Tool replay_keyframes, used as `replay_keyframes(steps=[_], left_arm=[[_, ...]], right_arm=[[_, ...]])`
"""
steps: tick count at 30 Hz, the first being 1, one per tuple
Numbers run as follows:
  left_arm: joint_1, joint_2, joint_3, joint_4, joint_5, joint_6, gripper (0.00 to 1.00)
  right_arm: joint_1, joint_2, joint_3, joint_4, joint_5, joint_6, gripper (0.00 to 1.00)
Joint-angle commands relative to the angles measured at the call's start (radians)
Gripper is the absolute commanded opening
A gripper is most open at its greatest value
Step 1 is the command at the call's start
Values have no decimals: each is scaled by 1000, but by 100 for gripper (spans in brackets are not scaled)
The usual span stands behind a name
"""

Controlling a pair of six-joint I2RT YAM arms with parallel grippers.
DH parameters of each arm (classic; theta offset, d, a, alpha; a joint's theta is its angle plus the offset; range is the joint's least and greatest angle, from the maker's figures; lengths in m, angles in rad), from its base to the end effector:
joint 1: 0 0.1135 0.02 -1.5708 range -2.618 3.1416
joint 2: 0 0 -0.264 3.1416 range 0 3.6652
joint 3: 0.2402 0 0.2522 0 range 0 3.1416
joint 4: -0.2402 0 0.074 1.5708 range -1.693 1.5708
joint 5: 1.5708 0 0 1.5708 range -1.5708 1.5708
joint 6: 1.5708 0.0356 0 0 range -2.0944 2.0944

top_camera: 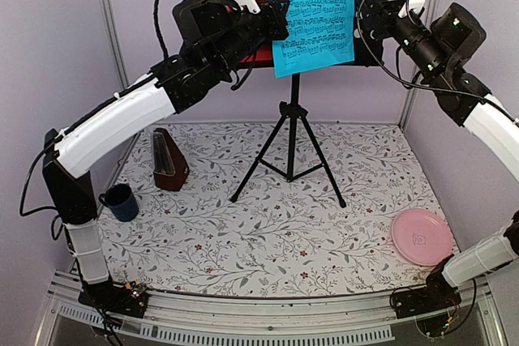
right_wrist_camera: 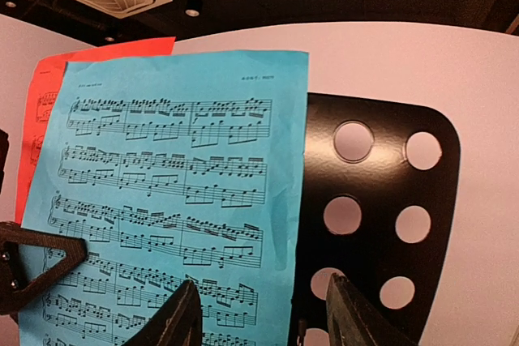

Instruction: Set up the instrument practice props

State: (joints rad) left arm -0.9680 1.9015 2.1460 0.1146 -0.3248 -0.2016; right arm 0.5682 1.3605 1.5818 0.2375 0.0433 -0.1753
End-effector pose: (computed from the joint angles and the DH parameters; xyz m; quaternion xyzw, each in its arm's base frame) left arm 0.2530 -0.3476 0.5186 0.0868 0.5709 -0.3710 0.7272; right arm 0.2444 0.1542 0.5325 -0.1745 0.4983 0.1545 0.8351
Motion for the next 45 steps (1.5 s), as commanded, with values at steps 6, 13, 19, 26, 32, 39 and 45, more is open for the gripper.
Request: replay_keyframes(steps=[6,13,19,26,32,39,45], left_arm=[[-17,16,43,13,-15,16,0],[-21,11,43,16,-28,30,0],[-21,12,43,23,-31,34,0],[-21,16,41,28,-31,42,0],[-21,21,42,33,-29,46,0],[-21,22,43,34,-30,51,0],[-20,30,47,39,-18,60,0]], right_arm=[[-10,-26,-33,-123,219,-42,46],[-14,18,-23,-159,170,-24,39],[-13,45,-14,-175,175,-13,37],[-14,45,-29,-170,203,-21,30],[-14,41,-43,-152,192,-36,7],[-14,19,-94,-88,184,-59,0],[-14,-18,-167,7,145,-65,0]])
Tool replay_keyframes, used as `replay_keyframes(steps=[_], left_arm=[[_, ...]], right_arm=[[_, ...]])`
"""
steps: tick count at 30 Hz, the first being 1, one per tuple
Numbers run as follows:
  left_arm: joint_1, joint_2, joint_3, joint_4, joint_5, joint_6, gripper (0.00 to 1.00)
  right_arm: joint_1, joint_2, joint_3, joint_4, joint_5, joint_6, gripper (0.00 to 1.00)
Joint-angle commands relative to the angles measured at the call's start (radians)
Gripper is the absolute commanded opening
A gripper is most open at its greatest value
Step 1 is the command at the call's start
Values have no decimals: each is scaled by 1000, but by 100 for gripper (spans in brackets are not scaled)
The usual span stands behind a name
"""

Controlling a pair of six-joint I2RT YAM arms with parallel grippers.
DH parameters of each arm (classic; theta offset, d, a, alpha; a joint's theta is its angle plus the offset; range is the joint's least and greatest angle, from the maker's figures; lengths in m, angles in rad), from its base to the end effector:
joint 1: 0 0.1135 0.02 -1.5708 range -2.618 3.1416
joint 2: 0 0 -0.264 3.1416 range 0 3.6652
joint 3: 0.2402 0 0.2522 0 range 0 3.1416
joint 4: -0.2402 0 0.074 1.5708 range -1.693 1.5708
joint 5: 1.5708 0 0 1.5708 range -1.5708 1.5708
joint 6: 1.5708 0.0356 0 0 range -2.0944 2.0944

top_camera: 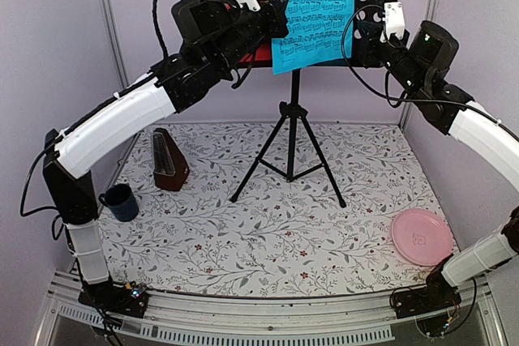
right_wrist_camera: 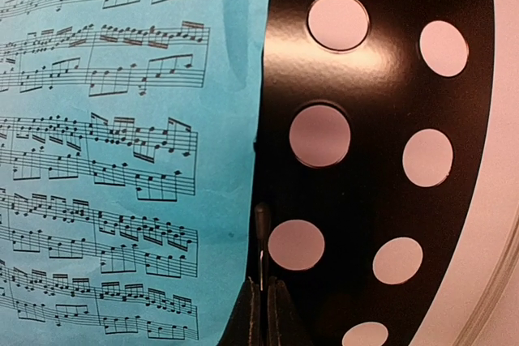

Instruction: Set up the instrument practice props

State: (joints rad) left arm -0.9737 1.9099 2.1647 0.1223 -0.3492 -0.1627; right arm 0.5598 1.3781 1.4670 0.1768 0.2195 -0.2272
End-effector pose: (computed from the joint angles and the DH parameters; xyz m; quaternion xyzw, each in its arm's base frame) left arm 0.2516 -0.3485 0.5218 0.0863 0.5653 -0.3560 0.7391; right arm 0.2694 0.1597 0.4827 -0.1510 0.5908 0.0651 0.7899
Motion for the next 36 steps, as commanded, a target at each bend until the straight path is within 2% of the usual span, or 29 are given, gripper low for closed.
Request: replay_keyframes(steps=[1,15,36], left_arm=[[-13,25,32,33,11,23,0],[-6,155,138,17,159,72,0],[14,227,257,99,234,135,0]], right_arm=[[-7,-40,-64,89,-41,-17,0],[-7,-29,-52,135,-210,1,0],[-8,-26,-57,129,-250,17,0]])
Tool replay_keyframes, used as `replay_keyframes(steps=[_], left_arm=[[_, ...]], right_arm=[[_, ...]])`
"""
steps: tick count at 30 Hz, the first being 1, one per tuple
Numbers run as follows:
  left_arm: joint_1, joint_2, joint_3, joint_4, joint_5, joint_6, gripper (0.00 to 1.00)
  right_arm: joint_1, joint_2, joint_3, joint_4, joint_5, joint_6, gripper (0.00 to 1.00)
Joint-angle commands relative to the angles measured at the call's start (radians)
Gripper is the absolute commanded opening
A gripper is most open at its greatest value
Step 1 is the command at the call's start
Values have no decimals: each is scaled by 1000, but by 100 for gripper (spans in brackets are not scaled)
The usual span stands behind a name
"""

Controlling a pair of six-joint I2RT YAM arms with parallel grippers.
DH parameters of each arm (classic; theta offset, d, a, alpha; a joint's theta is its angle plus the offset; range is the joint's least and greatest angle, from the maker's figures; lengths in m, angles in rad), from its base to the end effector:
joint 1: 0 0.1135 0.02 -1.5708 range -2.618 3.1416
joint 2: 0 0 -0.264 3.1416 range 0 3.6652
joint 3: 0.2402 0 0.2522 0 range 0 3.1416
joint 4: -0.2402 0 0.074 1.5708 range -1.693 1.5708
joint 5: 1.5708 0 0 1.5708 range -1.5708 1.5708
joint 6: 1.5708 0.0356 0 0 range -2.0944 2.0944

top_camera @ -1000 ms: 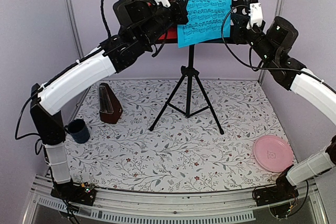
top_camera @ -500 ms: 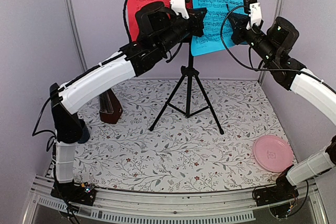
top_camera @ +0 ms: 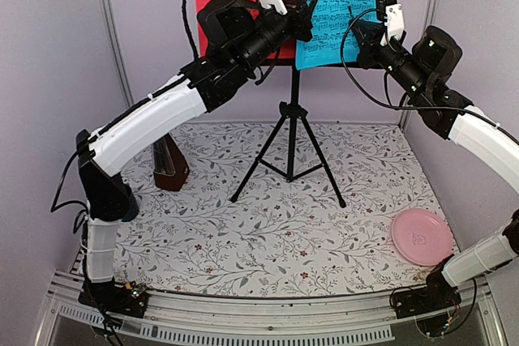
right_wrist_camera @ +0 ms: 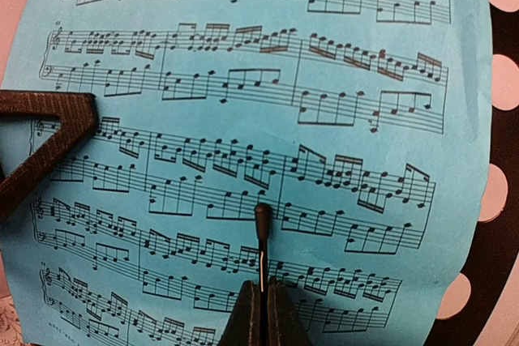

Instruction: Set up the instrument practice props

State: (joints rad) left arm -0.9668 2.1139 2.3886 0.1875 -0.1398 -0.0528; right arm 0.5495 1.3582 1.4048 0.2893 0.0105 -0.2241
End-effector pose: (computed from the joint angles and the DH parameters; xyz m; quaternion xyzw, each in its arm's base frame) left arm 0.2731 -0.3871 0.5124 0.1784 0.4974 -0.3818 0.7583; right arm 0.2643 0.1614 0.4790 -0.2144 0.5378 0.1291 0.8051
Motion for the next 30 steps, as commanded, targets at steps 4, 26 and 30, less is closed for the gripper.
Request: replay_keyframes(steps=[4,26,30], left_arm=[[10,45,50,26,61,43,0],[27,114,118,72,187,103,0],[29,121,123,72,207,103,0]], right_arm=[[3,-4,7,17,-52,14,0],[4,1,12,21,-90,22,0],[3,8,16,21,-104,22,0]])
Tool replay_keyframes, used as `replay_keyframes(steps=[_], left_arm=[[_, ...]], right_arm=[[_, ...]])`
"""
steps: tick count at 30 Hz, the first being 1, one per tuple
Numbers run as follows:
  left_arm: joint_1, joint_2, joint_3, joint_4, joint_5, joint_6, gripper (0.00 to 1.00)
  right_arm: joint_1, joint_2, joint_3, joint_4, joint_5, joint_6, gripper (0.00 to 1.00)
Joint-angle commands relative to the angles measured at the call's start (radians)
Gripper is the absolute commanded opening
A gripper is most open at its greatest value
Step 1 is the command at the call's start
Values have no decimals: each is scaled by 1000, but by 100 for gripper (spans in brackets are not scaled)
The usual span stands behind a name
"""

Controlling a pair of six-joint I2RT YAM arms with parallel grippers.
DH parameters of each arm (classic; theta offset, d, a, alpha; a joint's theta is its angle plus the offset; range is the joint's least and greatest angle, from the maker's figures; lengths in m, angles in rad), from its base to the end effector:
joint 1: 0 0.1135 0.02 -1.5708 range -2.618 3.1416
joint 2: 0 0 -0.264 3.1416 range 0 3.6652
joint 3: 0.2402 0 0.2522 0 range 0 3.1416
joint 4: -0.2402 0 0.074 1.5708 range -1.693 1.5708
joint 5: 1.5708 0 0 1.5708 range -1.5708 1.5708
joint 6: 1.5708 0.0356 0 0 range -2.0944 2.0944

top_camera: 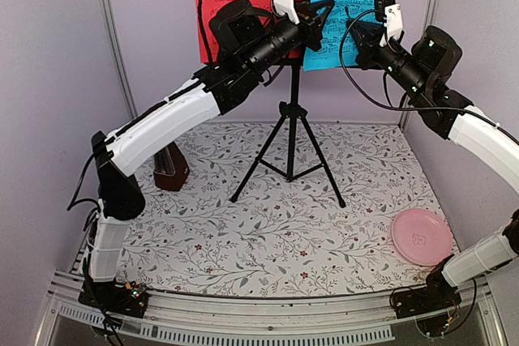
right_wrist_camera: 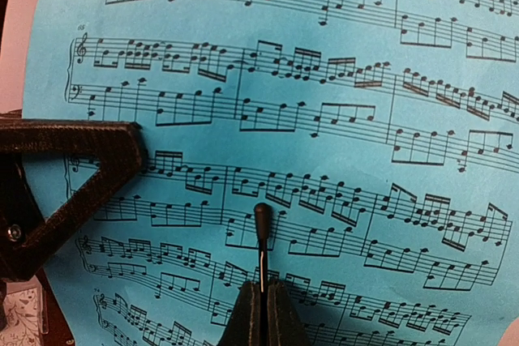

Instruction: Set up the instrument practice props

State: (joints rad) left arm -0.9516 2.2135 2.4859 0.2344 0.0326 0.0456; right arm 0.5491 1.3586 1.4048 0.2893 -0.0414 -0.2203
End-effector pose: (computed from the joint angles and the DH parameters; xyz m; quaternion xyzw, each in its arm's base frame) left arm 0.2857 -0.4028 0.5017 0.2549 0.4387 -0.3846 0.7712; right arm 0.2635 0.1629 0.4789 -0.2329 0.5303 0.1452 0.8021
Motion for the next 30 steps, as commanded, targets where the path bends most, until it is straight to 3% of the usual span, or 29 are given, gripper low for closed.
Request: replay_keyframes(steps=[1,7,12,22,27,30], left_arm=[[14,23,28,28,34,5,0],[22,20,30,22,30,5,0],[18,-20,-5,3,15,2,33],[-2,-194,-284,31,-105,-21,48],[-3,-224,-346,48,-132,-27,46],[-3,-215,-342,47,-142,-22,36]], right_arm=[[3,8,17,21,-58,21,0],[4,11,20,20,-62,28,4],[3,3,17,19,-52,29,16],[3,-39,-10,19,-41,35,28],[3,-64,-28,22,-34,45,31],[3,-88,-45,22,-11,51,35]])
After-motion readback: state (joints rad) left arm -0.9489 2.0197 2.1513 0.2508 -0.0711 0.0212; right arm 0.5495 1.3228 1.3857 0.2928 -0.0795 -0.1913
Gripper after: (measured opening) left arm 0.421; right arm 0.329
